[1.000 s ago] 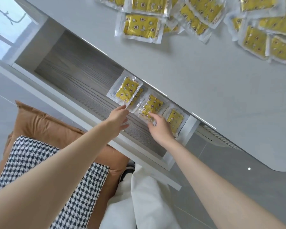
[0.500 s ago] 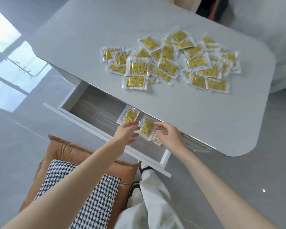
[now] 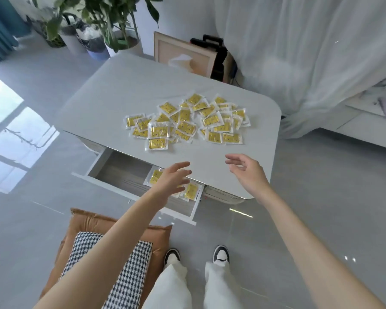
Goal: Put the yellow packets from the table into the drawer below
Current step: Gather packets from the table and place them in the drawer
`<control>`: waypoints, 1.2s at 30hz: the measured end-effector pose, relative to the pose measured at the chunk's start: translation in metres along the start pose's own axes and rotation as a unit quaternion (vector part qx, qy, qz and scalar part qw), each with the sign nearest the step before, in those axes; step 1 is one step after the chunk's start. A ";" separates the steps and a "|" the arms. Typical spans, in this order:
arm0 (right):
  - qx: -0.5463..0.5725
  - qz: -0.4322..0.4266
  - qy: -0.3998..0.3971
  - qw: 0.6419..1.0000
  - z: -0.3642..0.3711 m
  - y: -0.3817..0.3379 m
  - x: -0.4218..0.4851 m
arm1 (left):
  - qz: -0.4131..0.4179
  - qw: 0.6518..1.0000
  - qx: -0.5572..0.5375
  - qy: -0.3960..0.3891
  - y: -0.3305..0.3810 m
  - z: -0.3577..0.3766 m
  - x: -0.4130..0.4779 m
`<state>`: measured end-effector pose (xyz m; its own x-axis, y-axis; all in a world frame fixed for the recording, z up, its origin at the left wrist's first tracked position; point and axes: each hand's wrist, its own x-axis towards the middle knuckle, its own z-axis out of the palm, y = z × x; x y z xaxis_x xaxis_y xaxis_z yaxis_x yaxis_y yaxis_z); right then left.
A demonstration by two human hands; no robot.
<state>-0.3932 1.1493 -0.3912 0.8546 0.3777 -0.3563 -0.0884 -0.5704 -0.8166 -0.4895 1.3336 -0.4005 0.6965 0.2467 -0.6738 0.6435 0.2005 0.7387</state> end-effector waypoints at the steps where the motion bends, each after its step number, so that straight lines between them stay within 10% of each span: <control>1: -0.003 0.001 0.006 1.000 -0.009 -0.001 -0.003 | 0.002 1.000 0.010 -0.007 0.007 0.005 -0.005; 22: -0.030 -0.062 -0.050 0.996 -0.263 0.064 -0.029 | 0.063 0.993 -0.055 0.080 0.076 0.269 -0.031; 36: -0.035 -0.068 -0.106 0.991 -0.331 0.051 0.138 | 0.061 0.987 -0.088 0.124 0.162 0.313 0.096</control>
<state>-0.1105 0.9308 -0.3321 0.7288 0.5949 -0.3391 0.0623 -0.5508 -0.8323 -0.2193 1.0932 -0.3517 0.6517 0.4995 -0.5708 0.4805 0.3105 0.8202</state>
